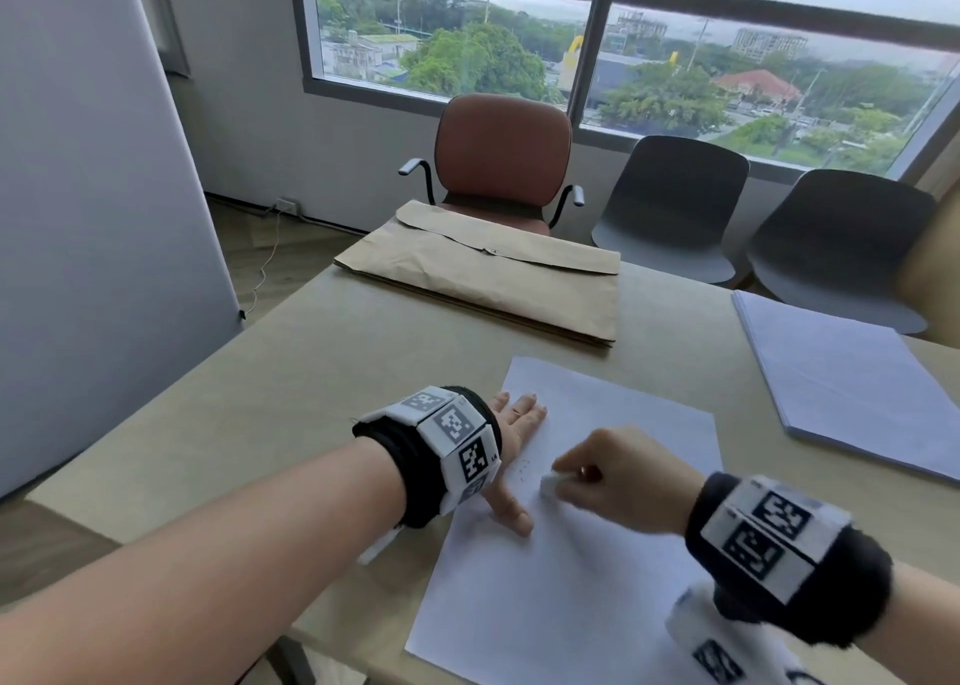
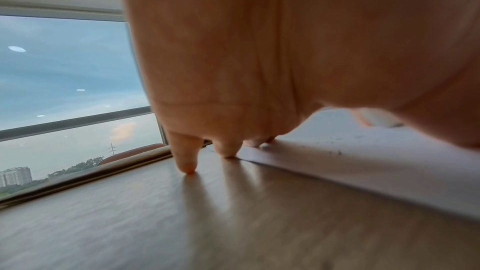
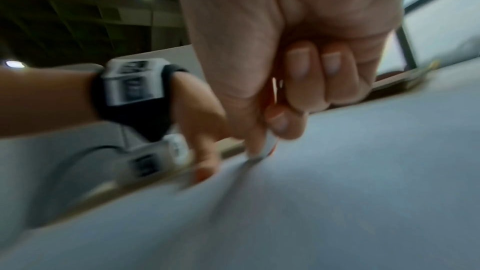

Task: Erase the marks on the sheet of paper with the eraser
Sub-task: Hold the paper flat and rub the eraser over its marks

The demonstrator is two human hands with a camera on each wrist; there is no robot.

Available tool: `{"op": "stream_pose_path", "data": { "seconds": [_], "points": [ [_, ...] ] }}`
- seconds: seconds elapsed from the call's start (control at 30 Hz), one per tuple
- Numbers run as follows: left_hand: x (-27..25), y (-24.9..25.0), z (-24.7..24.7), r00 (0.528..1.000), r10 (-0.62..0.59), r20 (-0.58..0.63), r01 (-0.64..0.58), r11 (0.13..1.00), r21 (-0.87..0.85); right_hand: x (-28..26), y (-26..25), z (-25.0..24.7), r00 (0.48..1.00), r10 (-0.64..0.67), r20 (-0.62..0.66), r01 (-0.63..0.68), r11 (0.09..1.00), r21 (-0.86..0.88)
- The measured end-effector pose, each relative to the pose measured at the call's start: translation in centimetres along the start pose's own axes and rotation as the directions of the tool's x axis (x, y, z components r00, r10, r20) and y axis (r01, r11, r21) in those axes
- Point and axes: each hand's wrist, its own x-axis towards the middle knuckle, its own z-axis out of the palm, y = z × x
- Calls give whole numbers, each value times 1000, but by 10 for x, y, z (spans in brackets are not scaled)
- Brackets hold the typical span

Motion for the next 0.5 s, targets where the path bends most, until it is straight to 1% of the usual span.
{"op": "stream_pose_path", "data": {
  "seconds": [0.1,0.13,0.2,0.27,0.33,0.43,0.5],
  "points": [
    [1,-1,1,1000,2,6,-2,1000,-3,18,16,-8,983,127,-130,-126,992,11],
    [1,-1,1,1000,2,5,-2,1000,-1,19,16,-7,981,132,-140,-132,991,5],
    [0,-1,1,1000,4,2,-4,1000,1,11,8,1,993,66,-95,-69,997,-22],
    [0,-2,1,1000,7,4,-7,1000,2,0,-1,5,999,-2,-34,2,1000,-3],
    [2,-2,1,1000,7,8,-7,1000,3,3,5,1,999,26,-20,-26,1000,16],
    [2,-1,1,1000,3,7,-3,1000,1,15,17,-6,986,139,-89,-135,990,48],
    [2,-1,2,1000,2,0,-2,1000,1,13,11,0,985,130,-109,-130,991,15]
  ]
}}
